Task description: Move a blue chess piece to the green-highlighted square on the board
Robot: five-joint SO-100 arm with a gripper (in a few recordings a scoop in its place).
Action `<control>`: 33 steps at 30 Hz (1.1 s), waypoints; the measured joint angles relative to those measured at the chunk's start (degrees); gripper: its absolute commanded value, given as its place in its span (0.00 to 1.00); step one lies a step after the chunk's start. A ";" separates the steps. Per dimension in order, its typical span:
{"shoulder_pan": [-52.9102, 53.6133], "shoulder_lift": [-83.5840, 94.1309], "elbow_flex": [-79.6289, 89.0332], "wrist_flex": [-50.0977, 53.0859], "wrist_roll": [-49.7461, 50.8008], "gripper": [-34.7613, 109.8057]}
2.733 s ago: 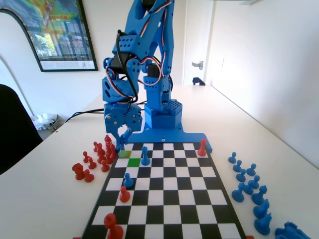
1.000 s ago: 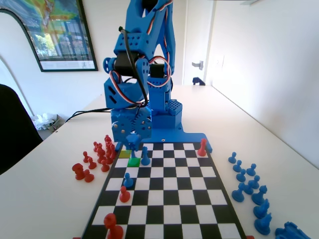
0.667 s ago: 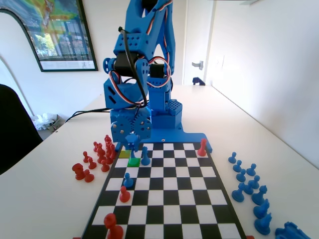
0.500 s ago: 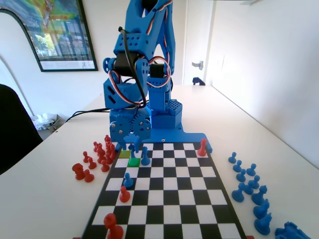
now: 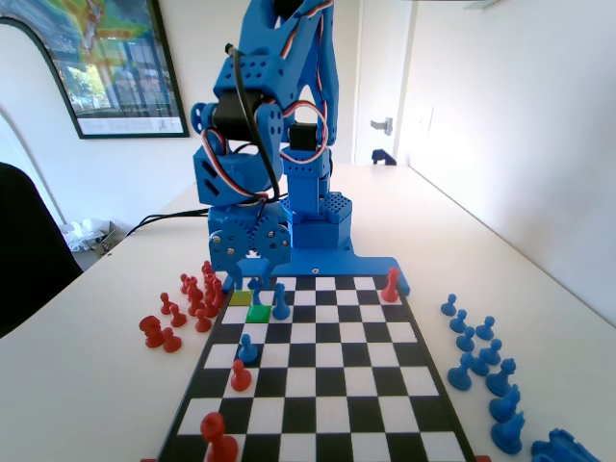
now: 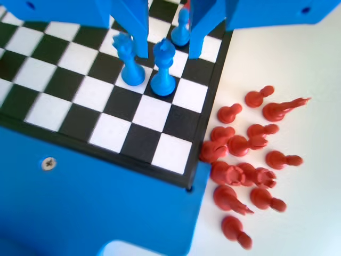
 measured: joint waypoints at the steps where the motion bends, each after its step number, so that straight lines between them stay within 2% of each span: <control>1: 0.00 0.26 -1.23 2.46 0.35 0.31; 6: -0.35 3.08 -4.22 8.96 1.32 0.29; 20: -6.59 17.75 -11.69 28.30 12.22 0.25; 33: -13.80 44.56 -12.13 42.80 18.72 0.25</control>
